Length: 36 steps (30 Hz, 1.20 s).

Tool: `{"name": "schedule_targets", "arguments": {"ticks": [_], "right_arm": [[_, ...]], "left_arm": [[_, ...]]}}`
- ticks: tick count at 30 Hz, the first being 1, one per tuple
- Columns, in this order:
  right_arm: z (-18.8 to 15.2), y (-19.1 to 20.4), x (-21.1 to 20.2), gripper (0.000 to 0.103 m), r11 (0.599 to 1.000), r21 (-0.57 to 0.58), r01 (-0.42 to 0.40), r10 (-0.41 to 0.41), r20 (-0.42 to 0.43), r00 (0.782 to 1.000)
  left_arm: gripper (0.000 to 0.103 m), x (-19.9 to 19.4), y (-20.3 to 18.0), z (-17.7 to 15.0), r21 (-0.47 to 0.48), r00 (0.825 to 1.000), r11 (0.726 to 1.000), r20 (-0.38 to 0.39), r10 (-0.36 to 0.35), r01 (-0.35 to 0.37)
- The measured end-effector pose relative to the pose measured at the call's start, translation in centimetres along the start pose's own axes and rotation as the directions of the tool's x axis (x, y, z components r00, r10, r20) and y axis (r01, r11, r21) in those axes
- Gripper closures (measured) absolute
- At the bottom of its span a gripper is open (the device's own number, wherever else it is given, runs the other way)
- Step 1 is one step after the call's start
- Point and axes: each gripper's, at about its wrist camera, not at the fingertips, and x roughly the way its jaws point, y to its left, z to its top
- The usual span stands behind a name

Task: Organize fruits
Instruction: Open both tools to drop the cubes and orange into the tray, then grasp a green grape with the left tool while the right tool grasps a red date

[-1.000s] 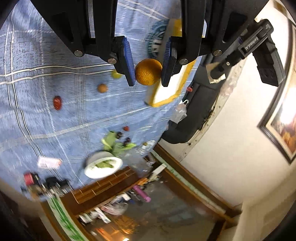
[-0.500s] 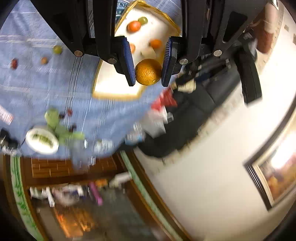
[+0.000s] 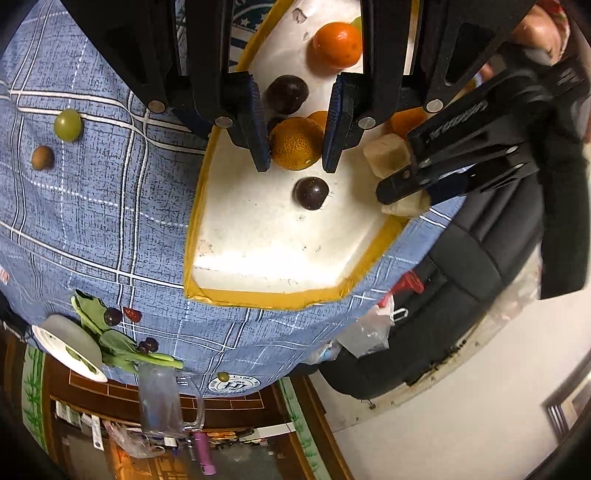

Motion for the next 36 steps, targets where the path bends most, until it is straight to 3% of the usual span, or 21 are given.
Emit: {"name": "schedule_targets", "arguments": {"ticks": [7, 9, 14, 17, 23, 28, 36], "right_arm": [[0.0, 1.2, 0.4, 0.07, 0.996, -0.071, 0.056, -0.054, 0.033, 0.998], [-0.1, 1.7, 0.3, 0.07, 0.993, -0.094, 0.066, -0.062, 0.044, 0.997], [-0.3, 2.1, -2.1, 0.052, 0.99, -0.121, 0.066, -0.054, 0.1, 0.994], [-0.4, 1.5, -4.2, 0.042, 0.992, -0.104, 0.064, -0.049, 0.143, 0.989], [-1.4, -1.1, -8.7, 0.042, 0.994, -0.046, 0.099, -0.088, 0.213, 0.973], [-2.1, -4.9, -11.9, 0.042, 0.988, 0.015, 0.151, -0.15, 0.22, 0.964], [-3.3, -11.1, -15.5, 0.038, 0.97, 0.113, 0.216, -0.238, 0.235, 0.942]], "left_arm": [[0.056, -2.1, -0.3, -2.3, -0.006, 1.0, 1.0, 0.007, 0.02, -0.019], [0.048, -2.7, -0.3, -2.6, -0.007, 0.999, 0.999, 0.017, 0.032, -0.032], [0.032, -5.3, -0.2, -2.3, -0.023, 0.995, 0.998, 0.085, 0.059, -0.057], [0.03, -7.0, -0.9, -2.1, -0.024, 0.99, 0.998, 0.128, 0.062, -0.06], [0.027, -9.1, -5.4, -1.7, 0.034, 0.982, 0.999, 0.19, -0.023, 0.017], [0.026, -9.1, -10.3, -0.9, 0.096, 0.98, 0.99, 0.16, -0.116, 0.102], [0.022, -9.5, -16.9, -2.2, 0.223, 0.973, 0.964, 0.143, -0.179, 0.145]]}}
